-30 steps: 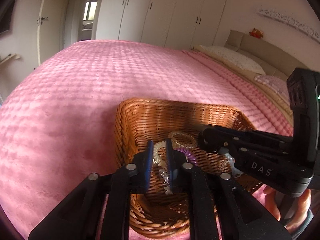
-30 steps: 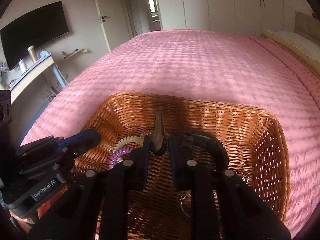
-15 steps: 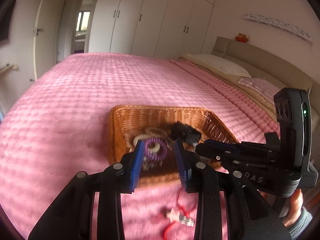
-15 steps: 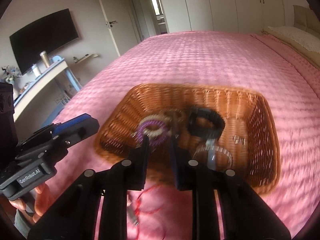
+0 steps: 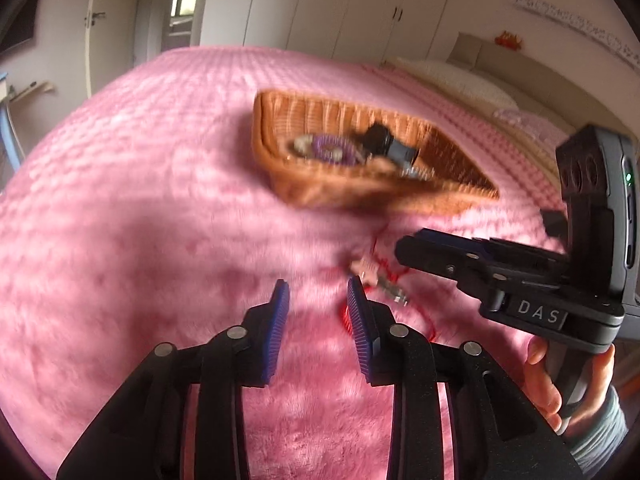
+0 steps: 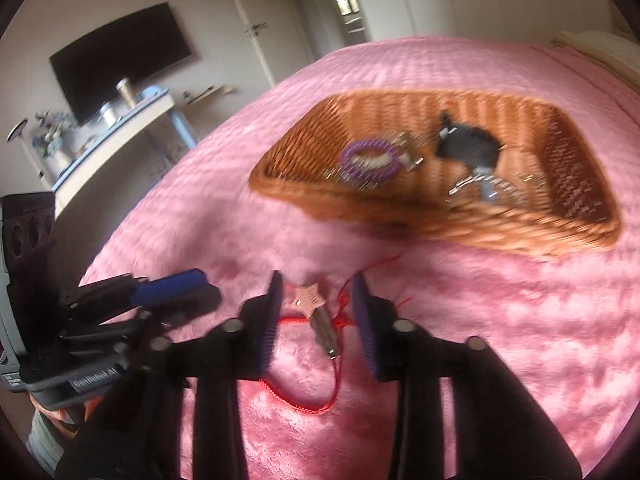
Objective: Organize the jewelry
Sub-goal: 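Grasp the red string bracelet with the left tool while the right tool grasps the pink-topped hair clip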
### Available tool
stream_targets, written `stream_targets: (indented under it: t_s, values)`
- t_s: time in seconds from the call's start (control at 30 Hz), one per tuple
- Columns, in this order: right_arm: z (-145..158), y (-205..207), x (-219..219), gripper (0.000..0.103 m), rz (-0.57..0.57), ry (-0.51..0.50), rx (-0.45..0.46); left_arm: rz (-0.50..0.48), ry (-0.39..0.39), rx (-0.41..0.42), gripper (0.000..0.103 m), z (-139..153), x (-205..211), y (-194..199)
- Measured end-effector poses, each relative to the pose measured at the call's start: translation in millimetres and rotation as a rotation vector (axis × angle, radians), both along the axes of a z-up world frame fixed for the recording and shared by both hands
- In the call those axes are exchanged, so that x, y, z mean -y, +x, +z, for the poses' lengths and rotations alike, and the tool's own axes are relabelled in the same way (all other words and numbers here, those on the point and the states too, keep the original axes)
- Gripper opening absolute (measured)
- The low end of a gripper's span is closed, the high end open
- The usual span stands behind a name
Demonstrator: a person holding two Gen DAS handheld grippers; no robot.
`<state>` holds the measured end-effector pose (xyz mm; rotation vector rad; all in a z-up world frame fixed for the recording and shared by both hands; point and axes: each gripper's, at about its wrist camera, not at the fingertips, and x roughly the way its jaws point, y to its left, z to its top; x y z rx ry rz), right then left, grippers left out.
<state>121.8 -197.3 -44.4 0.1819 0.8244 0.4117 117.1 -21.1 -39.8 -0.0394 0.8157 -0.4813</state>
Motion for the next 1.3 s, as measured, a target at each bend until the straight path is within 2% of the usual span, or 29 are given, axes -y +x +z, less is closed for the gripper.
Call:
stream_targets:
  t_s: [0.07, 0.17, 0.3, 0.43, 0.5, 0.6, 0.83, 0.93, 1.03, 1.07, 1.17, 1.23, 1.3]
  values:
    - [-2.7, 0.9, -4.5, 0.028, 0.02, -0.009, -0.011, 0.0, 0.002, -0.029, 0.018, -8.1, 2.5, 3.5]
    - [-7.1, 2.4, -11.9, 0.028, 0.064, -0.02, -0.033, -0.018, -0.023, -0.044, 0.017, -12.7, -4.0, 2.2]
    - [-14.9, 9.9, -17.0, 0.028, 0.068, -0.05, -0.068, -0.023, -0.06, -0.052, 0.017, -13.9, -9.9, 1.8]
    - [-19.8, 12.6, -20.2, 0.028, 0.063, -0.07, -0.083, -0.053, -0.062, -0.06, 0.017, -15.8, -3.8, 1.2]
    - [-18.4, 11.4, -23.5, 0.028, 0.062, -0.095, -0.075, -0.075, -0.047, -0.056, 0.017, -15.8, 1.4, -1.5]
    - [-17.9, 9.0, -28.0, 0.012, 0.054, -0.132, -0.062, -0.085, -0.013, -0.056, 0.017, -18.2, 8.6, -3.0]
    - [-4.5, -2.2, 3.6, 0.012, -0.03, -0.031, -0.033, -0.107, 0.014, -0.092, 0.019, -24.9, 20.5, 5.8]
    - [-1.0, -10.2, 15.4, 0.012, -0.083, -0.054, -0.03, -0.096, 0.086, -0.067, 0.02, -27.0, 32.8, 4.6]
    - [-0.9, -17.5, 27.8, 0.012, -0.151, -0.12, -0.02, -0.075, 0.176, -0.019, 0.002, -27.3, 41.0, -2.0]
    - [-2.1, -20.4, 33.7, 0.012, -0.174, -0.138, -0.018, -0.073, 0.186, -0.009, 0.002, -26.1, 41.0, -4.4]
    - [-5.4, -25.8, 53.3, 0.012, -0.232, -0.152, -0.017, -0.024, 0.167, 0.003, 0.002, -19.8, 27.7, -5.0]
    - [-9.9, -25.7, 62.4, 0.012, -0.259, -0.172, -0.022, -0.004, 0.09, 0.011, 0.002, -13.6, 11.8, -4.8]
    - [-15.4, -24.1, 69.1, 0.012, -0.251, -0.159, -0.048, -0.001, 0.054, 0.013, 0.002, -10.3, 4.9, -4.0]
